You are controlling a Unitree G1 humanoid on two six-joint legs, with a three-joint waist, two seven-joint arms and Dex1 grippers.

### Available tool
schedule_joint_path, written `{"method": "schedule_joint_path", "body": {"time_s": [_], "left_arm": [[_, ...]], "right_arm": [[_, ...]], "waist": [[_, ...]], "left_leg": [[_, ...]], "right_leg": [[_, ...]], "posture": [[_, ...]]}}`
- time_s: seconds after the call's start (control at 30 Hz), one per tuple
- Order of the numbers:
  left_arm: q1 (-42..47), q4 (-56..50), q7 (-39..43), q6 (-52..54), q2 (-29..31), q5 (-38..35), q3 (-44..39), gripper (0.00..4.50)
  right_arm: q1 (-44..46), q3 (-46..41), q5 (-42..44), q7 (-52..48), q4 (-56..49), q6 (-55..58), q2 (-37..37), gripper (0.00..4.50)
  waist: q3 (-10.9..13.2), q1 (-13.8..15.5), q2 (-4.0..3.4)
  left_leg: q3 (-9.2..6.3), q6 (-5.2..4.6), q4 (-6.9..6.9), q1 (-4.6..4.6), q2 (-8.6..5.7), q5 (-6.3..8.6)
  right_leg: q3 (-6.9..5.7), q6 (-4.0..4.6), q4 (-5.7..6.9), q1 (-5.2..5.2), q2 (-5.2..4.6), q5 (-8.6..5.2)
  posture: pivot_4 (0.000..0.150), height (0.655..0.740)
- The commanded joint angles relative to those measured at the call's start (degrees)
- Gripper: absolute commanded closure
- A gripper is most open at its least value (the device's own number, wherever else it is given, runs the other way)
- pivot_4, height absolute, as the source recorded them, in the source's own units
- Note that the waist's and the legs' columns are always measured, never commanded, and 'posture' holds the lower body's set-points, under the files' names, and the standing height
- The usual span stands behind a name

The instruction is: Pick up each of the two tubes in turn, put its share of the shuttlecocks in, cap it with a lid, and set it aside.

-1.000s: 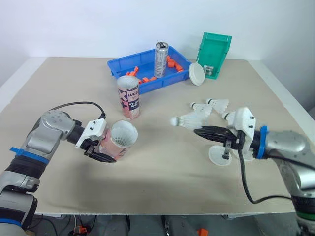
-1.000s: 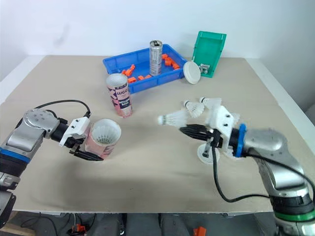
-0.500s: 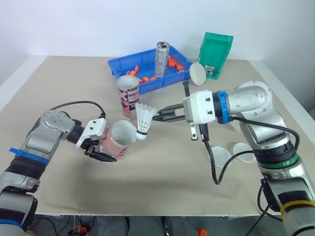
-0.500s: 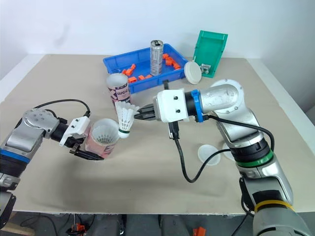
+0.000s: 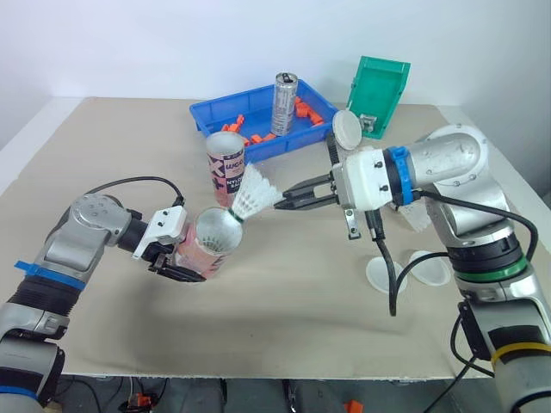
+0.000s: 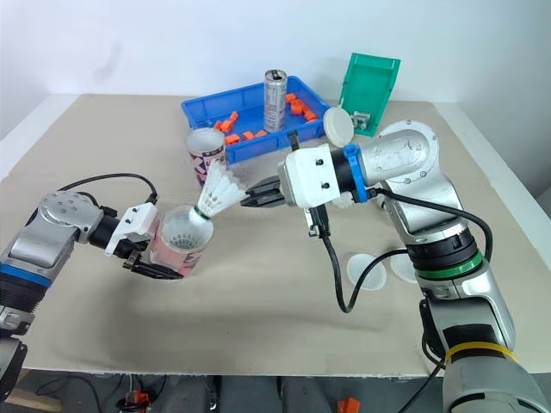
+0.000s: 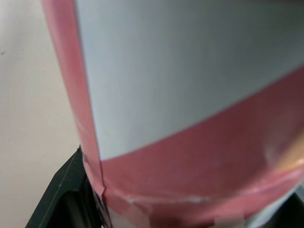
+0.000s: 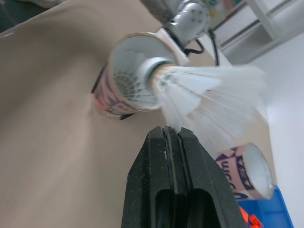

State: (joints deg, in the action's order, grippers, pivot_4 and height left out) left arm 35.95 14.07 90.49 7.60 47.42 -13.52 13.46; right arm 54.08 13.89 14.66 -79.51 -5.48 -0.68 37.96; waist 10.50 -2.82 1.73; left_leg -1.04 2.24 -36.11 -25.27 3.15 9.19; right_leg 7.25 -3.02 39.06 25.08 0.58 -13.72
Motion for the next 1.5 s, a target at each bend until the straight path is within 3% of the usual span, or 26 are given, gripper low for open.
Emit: {"method": "schedule_joint_path", "body": {"time_s": [0.03,0.4,0.5,0.63,0.67,0.8,0.9,1.03,1.07,1.5], "left_arm": [[0.59,-0.96,0.26,-0.18,-0.01,-0.34,-1.3,1.44],[0.95,-0.79,0.22,-0.19,-0.12,-0.26,-1.31,1.44],[0.83,-0.93,0.14,-0.15,-0.11,-0.29,-1.38,1.44],[0.54,-1.26,-0.01,0.01,0.0,-0.34,-1.48,1.44],[0.47,-1.3,-0.02,0.0,0.06,-0.34,-1.51,1.44],[0.5,-1.24,0.01,-0.01,0.13,-0.31,-1.51,1.44],[0.74,-0.86,0.21,-0.14,0.14,-0.26,-1.5,1.44],[1.05,-0.35,0.37,-0.34,0.07,-0.16,-1.47,1.44],[1.1,-0.27,0.38,-0.38,0.05,-0.14,-1.47,1.44],[2.0,-0.92,-0.01,5.44,-1.6,-4.18,-3.83,1.44]], "right_arm": [[1.67,0.93,-1.03,-0.17,-1.4,-1.81,-1.21,4.41],[5.06,6.89,-7.57,-0.25,2.81,-5.38,-6.56,4.41],[5.69,6.97,-4.85,-1.63,2.43,-1.23,-7.78,3.51],[6.74,3.0,3.57,-1.47,1.43,6.32,-10.03,1.6],[7.25,1.88,5.4,-1.3,1.93,8.16,-10.32,1.37],[8.82,0.54,6.45,-0.19,4.62,11.15,-11.01,1.37],[9.39,2.13,4.22,-0.16,6.04,10.08,-11.83,2.34],[10.01,4.71,-0.14,-0.6,8.65,5.94,-12.9,4.24],[10.3,5.47,-1.49,-0.63,9.52,4.64,-13.13,4.45],[18.65,17.69,-14.86,-6.3,24.4,-10.7,-21.18,4.45]], "waist": [[0.0,0.0,0.0],[0.0,-0.01,0.0],[0.0,0.0,0.0],[0.0,-0.01,0.0],[0.0,-0.01,0.0],[0.0,-0.01,0.0],[0.0,-0.01,0.0],[0.0,-0.02,0.0],[0.0,-0.02,0.0],[0.01,-0.19,-0.02]], "left_leg": [[0.0,0.0,0.0,0.0,0.0,0.0],[0.0,0.0,0.0,0.0,0.0,0.0],[0.0,0.0,0.0,0.0,0.0,0.0],[-0.02,0.0,0.0,0.0,0.02,0.0],[-0.02,0.0,0.0,0.0,0.02,0.0],[-0.03,0.0,-0.02,0.0,0.03,0.0],[-0.03,0.0,0.0,0.01,0.06,0.0],[-0.03,0.0,0.01,0.01,0.08,0.0],[-0.02,0.0,0.01,0.01,0.08,0.0],[-0.03,0.0,0.03,0.0,0.12,0.0]], "right_leg": [[0.0,0.0,0.0,0.0,0.0,0.0],[-0.01,0.01,0.01,0.0,0.0,0.0],[-0.01,0.01,0.01,0.0,0.0,0.0],[-0.02,0.03,0.02,0.0,0.01,0.01],[-0.02,0.03,0.03,0.0,0.01,0.01],[-0.04,0.03,0.03,-0.02,0.0,0.02],[-0.07,0.06,0.03,0.0,0.03,0.02],[-0.08,0.08,0.03,0.01,0.05,0.02],[-0.08,0.08,0.03,0.01,0.05,0.02],[-0.13,0.09,0.09,0.06,0.08,0.04]], "posture": [[0.15,0.74],[0.15,0.74],[0.15,0.74],[0.15,0.74],[0.15,0.74],[0.15,0.74],[0.15,0.74],[0.15,0.74],[0.15,0.74],[0.15,0.74]]}}
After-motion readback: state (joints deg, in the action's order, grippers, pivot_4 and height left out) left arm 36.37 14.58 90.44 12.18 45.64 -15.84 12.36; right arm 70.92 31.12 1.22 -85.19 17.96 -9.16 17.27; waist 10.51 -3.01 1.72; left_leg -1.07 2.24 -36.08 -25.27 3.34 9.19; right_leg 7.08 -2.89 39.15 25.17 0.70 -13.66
